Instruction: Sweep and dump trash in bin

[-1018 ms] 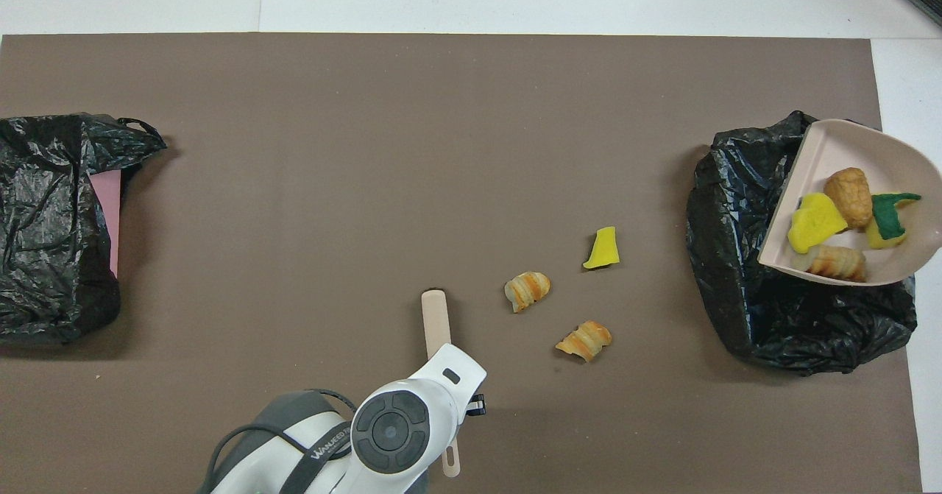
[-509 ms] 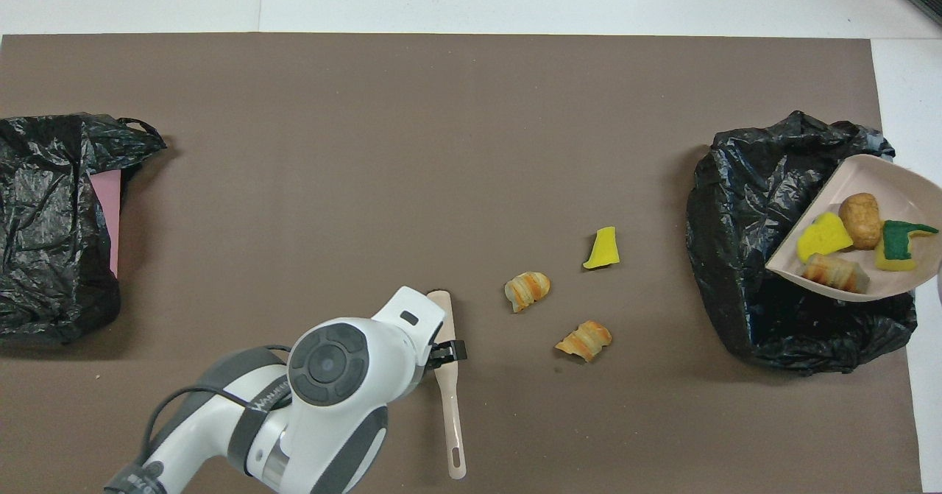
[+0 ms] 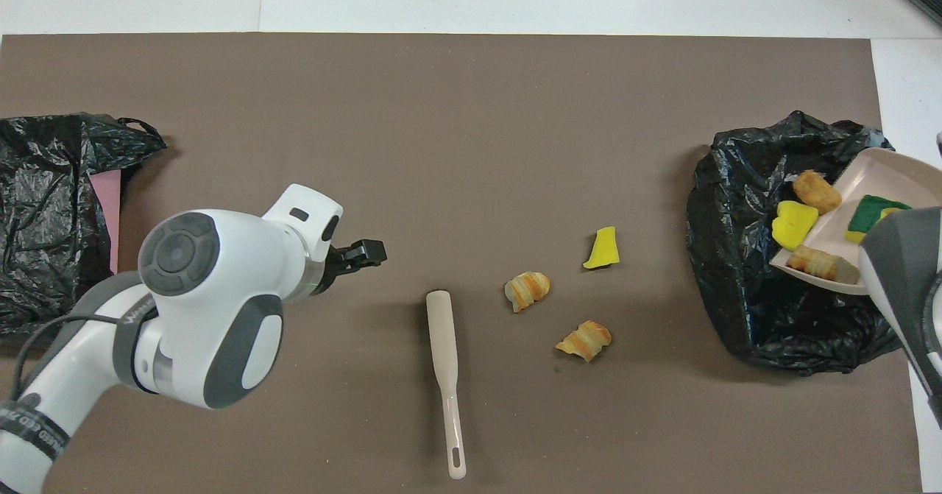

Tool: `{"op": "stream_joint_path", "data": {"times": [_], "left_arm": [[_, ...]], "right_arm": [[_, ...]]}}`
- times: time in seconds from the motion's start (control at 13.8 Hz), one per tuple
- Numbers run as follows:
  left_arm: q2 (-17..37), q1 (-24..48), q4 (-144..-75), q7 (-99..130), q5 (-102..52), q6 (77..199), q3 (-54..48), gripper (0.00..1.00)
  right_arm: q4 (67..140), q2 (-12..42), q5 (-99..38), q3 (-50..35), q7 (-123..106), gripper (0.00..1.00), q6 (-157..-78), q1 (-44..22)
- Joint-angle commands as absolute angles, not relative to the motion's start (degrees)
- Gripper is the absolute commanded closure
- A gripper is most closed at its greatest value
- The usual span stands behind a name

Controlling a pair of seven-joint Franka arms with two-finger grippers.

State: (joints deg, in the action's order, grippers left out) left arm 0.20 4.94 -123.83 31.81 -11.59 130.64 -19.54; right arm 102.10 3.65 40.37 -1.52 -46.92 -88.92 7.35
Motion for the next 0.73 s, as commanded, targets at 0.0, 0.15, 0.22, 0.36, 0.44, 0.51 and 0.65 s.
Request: {"op": "stream_joint_path", "data": {"times": [0.0, 0.15, 0.22, 0.36, 0.44, 0.51, 0.65], "left_arm": [[3.77, 0.37, -116.65, 29.02, -9.93, 126.84, -20.13, 0.00], [4.83, -2.27, -112.87, 24.10, -9.84, 123.59, -20.13, 0.00], [4.92, -3.76, -111.20, 22.25, -9.23, 121.40, -20.13, 0.00], [4.83, -4.83, -107.25, 20.74, -4.85, 116.13, -20.13, 0.00], [4.92, -4.83, -105.92, 20.66, -4.57, 114.19, -20.13, 0.00], [4.92, -4.75, -105.47, 20.65, -4.48, 113.56, -20.21, 0.00], [4.83, -4.66, -104.33, 20.65, -4.39, 113.12, -20.21, 0.00]], "right_arm": [[100.28, 4.48, 45.77, -1.67, -45.97, 1.00, -86.84, 5.90], [100.28, 4.48, 48.94, -1.67, -45.88, 1.00, -85.26, 4.40], [100.37, 4.48, 50.61, -1.76, -45.27, 1.00, -83.95, 3.18], [100.46, 4.31, 54.21, -1.76, -44.12, 1.00, -82.01, 1.24], [100.46, 4.13, 55.88, -1.76, -44.03, 1.00, -81.48, 0.10], [100.72, 3.96, 57.55, -1.84, -44.12, 1.00, -81.21, -0.61], [100.90, 3.78, 60.28, -1.93, -44.12, 1.00, -80.60, -2.54]]}}
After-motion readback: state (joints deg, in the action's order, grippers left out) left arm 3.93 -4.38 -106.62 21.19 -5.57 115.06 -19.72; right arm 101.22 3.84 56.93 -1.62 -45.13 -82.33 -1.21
